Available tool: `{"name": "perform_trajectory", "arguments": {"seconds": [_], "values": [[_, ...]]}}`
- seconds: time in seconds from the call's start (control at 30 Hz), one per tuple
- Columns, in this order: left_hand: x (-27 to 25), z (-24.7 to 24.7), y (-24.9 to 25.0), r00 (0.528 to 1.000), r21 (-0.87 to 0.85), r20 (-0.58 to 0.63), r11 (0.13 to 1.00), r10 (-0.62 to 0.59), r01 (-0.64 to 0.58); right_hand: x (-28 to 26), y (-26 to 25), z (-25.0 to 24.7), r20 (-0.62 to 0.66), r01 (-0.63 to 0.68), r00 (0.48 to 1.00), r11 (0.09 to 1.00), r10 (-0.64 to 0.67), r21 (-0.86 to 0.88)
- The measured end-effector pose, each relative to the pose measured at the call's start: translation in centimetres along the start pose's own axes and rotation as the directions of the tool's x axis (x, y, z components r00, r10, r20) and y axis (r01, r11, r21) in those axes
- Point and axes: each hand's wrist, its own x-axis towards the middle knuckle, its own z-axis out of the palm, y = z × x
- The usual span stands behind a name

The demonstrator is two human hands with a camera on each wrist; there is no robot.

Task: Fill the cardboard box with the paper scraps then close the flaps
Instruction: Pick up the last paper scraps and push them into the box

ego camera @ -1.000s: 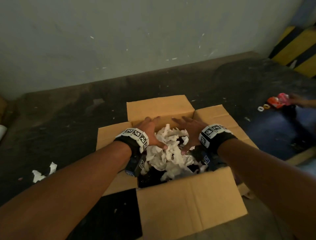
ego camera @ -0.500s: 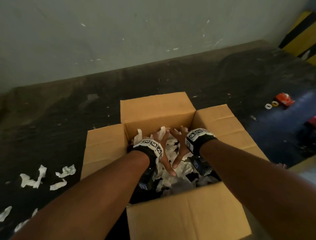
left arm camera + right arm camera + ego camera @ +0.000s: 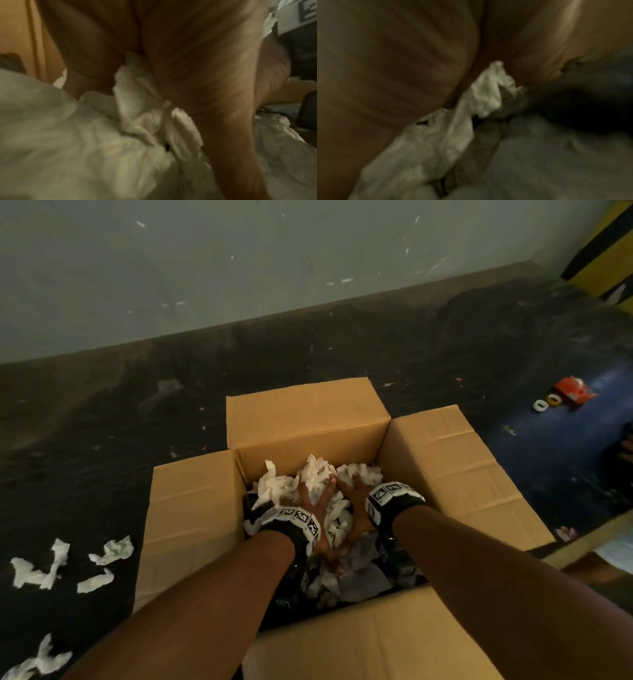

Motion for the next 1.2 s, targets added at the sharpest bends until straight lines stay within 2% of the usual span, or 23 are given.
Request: {"name": "perform_trajectory", "arguments": {"seconds": [0.1,0.2,0.3,0.4,0.53,0.7,0.93,1.03,1.2], "values": [[-0.4,-1.2,-0.8,1.0,0.044,0.005,0.999,0.015,-0.016,-2.2,-0.1,-1.4,-0.052,0.029,0.998,0.999,-0.027,0.029],[-1.3,-3.2,-0.8,0.997,-0.038,-0.082,0.999,0.004,-0.007,-4.5,-0.6,-3.4,-0.121,0.064,0.991,0.997,-0.059,0.037],[-3.1,-5.8,-0.4,0.989,-0.058,-0.133,0.996,0.064,-0.072,-7.2,-1.5,-5.5,-0.2,0.052,0.979,0.995,-0.035,0.083],[-5.4,-7.8,-0.5,0.955,-0.028,-0.256,0.987,0.147,-0.159,-10.2,-3.0,-7.5,-0.307,0.028,0.952,0.998,-0.008,0.063],[-8.2,-8.9,-1.2,0.917,0.007,-0.321,0.968,0.239,-0.25,-13.0,-5.3,-9.1,-0.441,-0.013,0.898,1.0,0.014,0.004],[-12.7,-9.6,-3.1,0.854,0.075,-0.448,0.963,0.266,-0.26,-15.8,-9.6,-9.7,-0.526,0.002,0.85,0.999,0.017,0.035],[-20.9,-7.6,-12.4,0.755,-0.024,-0.632,0.968,0.178,-0.249,-15.9,-19.4,-9.6,-0.676,0.173,0.733,0.981,-0.073,0.082],[-24.3,-5.0,-17.9,0.745,-0.11,-0.66,0.97,0.091,-0.216,-15.2,-25.1,-8.6,-0.718,0.257,0.683,0.965,-0.136,0.062],[-29.2,1.3,-27.8,0.745,-0.235,-0.663,0.965,-0.074,-0.113,-13.4,-34.7,-6.4,-0.703,0.394,0.656,0.919,-0.275,0.008]]}}
